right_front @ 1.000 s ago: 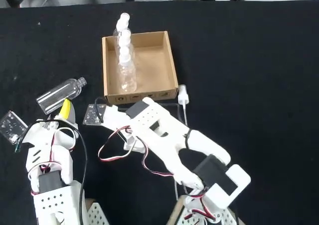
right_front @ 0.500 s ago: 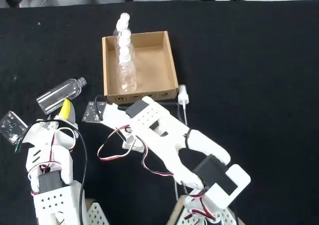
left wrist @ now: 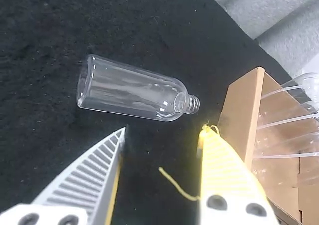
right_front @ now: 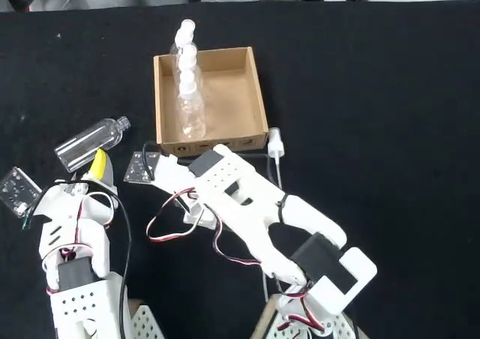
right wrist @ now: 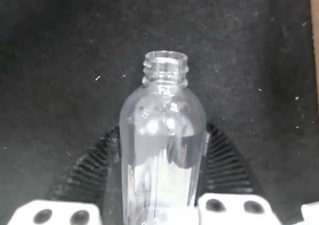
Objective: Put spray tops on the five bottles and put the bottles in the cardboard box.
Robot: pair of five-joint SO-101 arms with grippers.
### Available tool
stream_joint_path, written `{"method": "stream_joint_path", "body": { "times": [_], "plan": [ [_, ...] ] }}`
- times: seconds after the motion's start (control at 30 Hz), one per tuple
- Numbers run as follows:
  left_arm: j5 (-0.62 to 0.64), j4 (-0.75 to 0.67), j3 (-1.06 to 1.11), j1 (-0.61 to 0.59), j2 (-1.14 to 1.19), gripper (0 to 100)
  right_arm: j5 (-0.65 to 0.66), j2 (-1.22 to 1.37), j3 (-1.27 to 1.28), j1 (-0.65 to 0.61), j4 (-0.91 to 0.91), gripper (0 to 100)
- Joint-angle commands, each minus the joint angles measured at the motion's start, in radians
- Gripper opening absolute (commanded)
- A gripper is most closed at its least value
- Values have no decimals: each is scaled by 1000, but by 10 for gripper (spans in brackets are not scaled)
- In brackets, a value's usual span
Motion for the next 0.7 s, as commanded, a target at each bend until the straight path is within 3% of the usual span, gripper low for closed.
{"method": "stream_joint_path", "body": {
  "times": [0.0, 0.67],
  "plan": [
    [-3, -18, -4, -5, -9, 212, -9, -59, -64, -18, 40, 120],
    [-3, -18, -4, -8, -9, 212, -58, -358, 38, -17, 117, 120]
  ]
}}
